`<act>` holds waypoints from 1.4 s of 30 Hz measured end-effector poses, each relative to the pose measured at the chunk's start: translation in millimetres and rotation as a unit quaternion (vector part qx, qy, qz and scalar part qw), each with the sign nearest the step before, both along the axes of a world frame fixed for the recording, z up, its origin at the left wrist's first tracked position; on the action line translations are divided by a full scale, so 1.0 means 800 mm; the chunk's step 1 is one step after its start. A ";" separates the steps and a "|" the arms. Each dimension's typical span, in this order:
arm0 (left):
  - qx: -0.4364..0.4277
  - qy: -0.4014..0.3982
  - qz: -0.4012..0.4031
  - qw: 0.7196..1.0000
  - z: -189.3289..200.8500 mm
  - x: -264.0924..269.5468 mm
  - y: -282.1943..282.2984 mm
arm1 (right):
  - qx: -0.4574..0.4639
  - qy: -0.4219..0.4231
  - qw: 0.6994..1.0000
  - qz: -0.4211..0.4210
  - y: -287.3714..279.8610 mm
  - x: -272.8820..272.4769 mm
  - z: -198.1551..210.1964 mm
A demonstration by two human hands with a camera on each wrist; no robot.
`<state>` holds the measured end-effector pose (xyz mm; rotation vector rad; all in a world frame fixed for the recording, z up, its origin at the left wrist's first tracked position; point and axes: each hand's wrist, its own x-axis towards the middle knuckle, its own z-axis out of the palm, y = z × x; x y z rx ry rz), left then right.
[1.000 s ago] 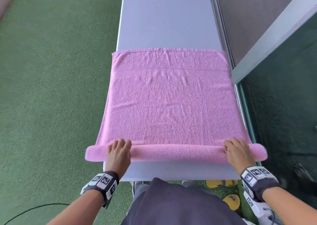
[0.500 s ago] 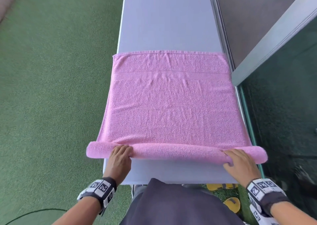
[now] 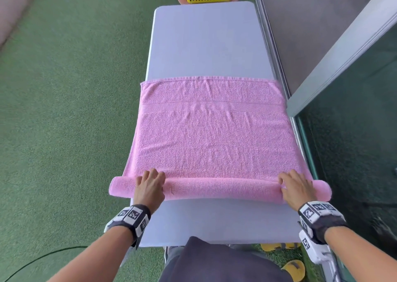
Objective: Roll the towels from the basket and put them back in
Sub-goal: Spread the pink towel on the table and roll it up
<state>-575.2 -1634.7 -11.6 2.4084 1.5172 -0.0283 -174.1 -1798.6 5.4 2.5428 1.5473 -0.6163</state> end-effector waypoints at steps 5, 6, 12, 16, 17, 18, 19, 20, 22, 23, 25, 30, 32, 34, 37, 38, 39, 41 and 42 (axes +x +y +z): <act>0.032 -0.065 0.017 0.997 -0.009 0.002 -0.027 | 0.058 -0.009 0.998 0.021 -0.015 -0.023 -0.010; 0.036 -0.067 0.017 0.997 -0.012 -0.002 -0.036 | 0.074 -0.012 0.997 0.019 -0.021 -0.025 -0.011; 0.008 -0.049 -0.013 0.999 -0.043 -0.026 -0.057 | 0.094 0.028 0.995 0.029 -0.045 -0.022 -0.020; 0.025 -0.085 -0.019 0.996 -0.028 -0.013 -0.026 | 0.111 0.028 0.993 0.019 -0.027 -0.016 -0.026; 0.028 -0.090 -0.026 0.995 -0.023 -0.010 -0.018 | 0.112 0.030 0.993 0.015 -0.025 -0.014 -0.025; 0.026 -0.090 -0.031 0.995 -0.018 -0.009 -0.012 | 0.116 0.029 0.993 0.014 -0.024 -0.013 -0.024; 0.018 -0.086 -0.034 0.996 -0.013 -0.008 -0.010 | 0.114 0.031 0.993 0.014 -0.027 -0.013 -0.023; 0.016 -0.083 -0.037 0.996 -0.012 -0.010 -0.011 | 0.110 0.034 0.993 0.014 -0.032 -0.015 -0.022; 0.019 -0.078 -0.045 0.996 -0.012 -0.016 -0.020 | 0.105 0.040 0.994 0.013 -0.045 -0.019 -0.020; 0.015 -0.074 -0.050 0.996 -0.013 -0.022 -0.028 | 0.102 0.046 0.994 0.011 -0.054 -0.023 -0.020; 0.013 -0.069 -0.061 0.996 -0.018 -0.034 -0.042 | 0.094 0.060 0.994 0.005 -0.072 -0.029 -0.021; 0.002 -0.086 -0.079 0.993 -0.018 -0.048 -0.053 | 0.067 0.075 0.995 -0.006 -0.092 -0.033 -0.019; -0.012 -0.085 -0.062 0.994 -0.014 -0.041 -0.042 | 0.063 0.068 0.996 -0.008 -0.083 -0.028 -0.022; -0.014 -0.081 -0.049 0.995 -0.014 -0.033 -0.030 | 0.061 0.072 0.995 -0.015 -0.066 -0.023 -0.023; 0.000 -0.057 -0.035 0.998 -0.009 -0.020 -0.014 | 0.074 0.066 0.995 -0.025 -0.038 -0.018 -0.022; 0.009 -0.042 -0.028 0.999 -0.008 -0.015 -0.009 | 0.086 0.046 0.995 -0.027 -0.031 -0.017 -0.022; 0.019 -0.029 -0.022 0.999 -0.008 -0.011 -0.005 | 0.092 0.022 0.995 -0.027 -0.024 -0.017 -0.021; 0.029 -0.024 -0.027 0.999 -0.007 -0.004 -0.002 | 0.089 0.002 0.996 -0.013 -0.016 -0.021 -0.019; 0.032 -0.027 -0.031 0.999 -0.007 -0.001 -0.004 | 0.091 0.006 0.996 -0.002 -0.016 -0.026 -0.020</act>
